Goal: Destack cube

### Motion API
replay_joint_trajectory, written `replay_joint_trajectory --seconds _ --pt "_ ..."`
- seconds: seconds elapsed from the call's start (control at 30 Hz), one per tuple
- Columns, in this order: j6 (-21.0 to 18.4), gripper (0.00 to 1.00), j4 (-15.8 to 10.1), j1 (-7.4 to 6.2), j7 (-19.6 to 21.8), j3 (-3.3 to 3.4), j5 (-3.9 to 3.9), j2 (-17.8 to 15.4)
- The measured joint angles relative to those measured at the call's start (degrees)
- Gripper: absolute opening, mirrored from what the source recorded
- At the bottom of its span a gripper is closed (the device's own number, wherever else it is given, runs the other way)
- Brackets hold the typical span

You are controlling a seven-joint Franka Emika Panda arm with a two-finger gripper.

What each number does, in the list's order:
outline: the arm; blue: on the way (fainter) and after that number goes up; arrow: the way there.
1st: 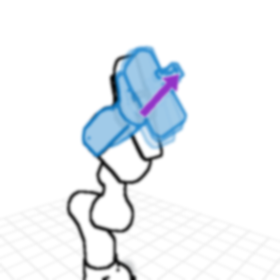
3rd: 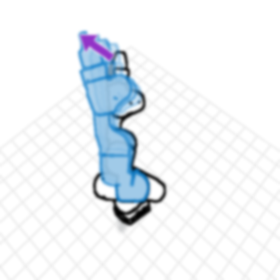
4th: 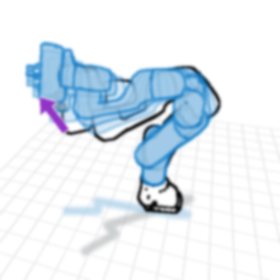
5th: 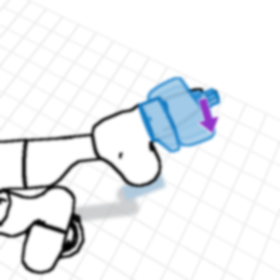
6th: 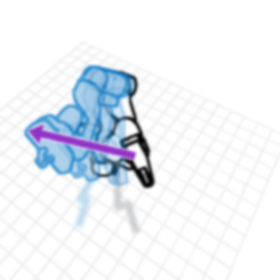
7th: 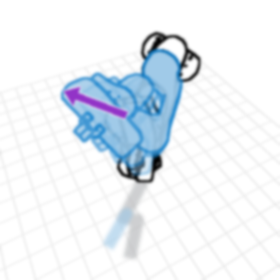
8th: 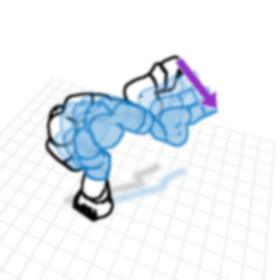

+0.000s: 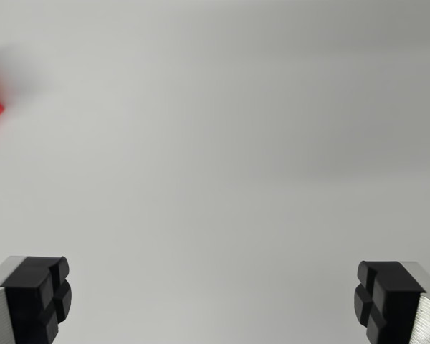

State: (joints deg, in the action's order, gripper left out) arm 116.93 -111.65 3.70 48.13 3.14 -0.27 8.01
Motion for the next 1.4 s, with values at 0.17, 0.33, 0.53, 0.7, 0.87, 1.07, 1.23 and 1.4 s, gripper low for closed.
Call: replay_joint_trajectory --seconds 0.17,0.33,0.53,0.7,0.87,1.07,1.23,1.4 --pt "0.0 1.0 0.0 0.0 0.0 0.0 0.0 0.0" --pt "0.0 1.0 0.0 0.0 0.0 0.0 0.0 0.0" --pt "0.0 1.0 0.0 -0.03 0.0 -0.02 0.0 0.0" --pt "0.0 1.0 0.0 -0.22 -0.1 -0.15 0.0 0.1" --pt "0.2 1.0 -0.1 -0.56 -0.2 -0.39 0.0 0.2" --pt "0.8 1.0 -0.4 -1.04 -0.5 -0.75 0.0 0.4" --pt "1.2 1.0 -0.6 -1.53 -0.9 -1.19 0.0 0.6" --pt "1.9 1.0 -0.8 -2.15 -1.2 -1.7 0.0 0.9"
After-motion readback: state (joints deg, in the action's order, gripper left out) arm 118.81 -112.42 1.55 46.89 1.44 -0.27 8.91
